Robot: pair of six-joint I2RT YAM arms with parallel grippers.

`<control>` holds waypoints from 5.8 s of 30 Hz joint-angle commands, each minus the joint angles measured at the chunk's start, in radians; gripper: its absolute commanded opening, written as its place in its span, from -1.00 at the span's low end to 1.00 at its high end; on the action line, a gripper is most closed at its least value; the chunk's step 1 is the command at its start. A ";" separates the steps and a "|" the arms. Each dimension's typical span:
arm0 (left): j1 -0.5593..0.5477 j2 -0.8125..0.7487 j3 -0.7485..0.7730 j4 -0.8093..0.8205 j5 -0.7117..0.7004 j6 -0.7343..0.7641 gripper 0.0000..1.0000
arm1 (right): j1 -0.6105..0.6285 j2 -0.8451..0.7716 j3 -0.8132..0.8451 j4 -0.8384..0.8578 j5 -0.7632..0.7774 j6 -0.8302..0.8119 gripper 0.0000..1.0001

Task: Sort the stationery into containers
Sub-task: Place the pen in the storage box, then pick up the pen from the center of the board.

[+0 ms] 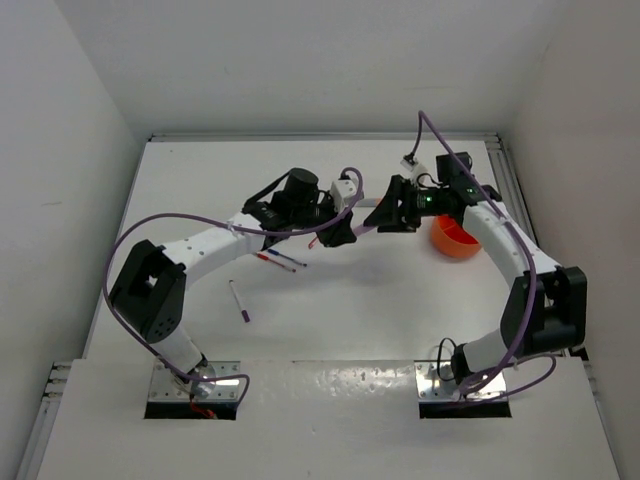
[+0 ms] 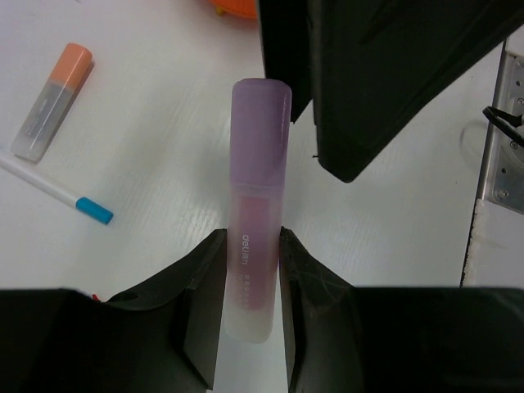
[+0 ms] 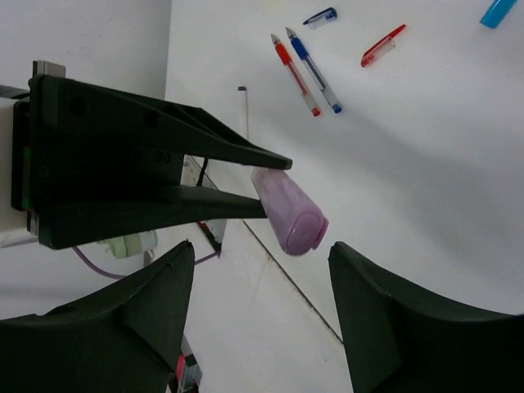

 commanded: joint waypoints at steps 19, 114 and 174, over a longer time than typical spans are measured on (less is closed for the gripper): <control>-0.010 -0.034 0.073 -0.002 0.049 0.007 -0.72 | 0.042 0.049 0.096 0.017 0.003 -0.057 -0.62; 0.162 0.340 0.429 -0.074 0.036 0.161 0.70 | -0.605 0.161 0.336 -0.279 0.532 -0.669 -0.20; -0.003 0.425 0.276 0.131 -0.019 0.177 -0.91 | -0.492 -0.133 0.301 -0.431 0.197 -0.445 0.10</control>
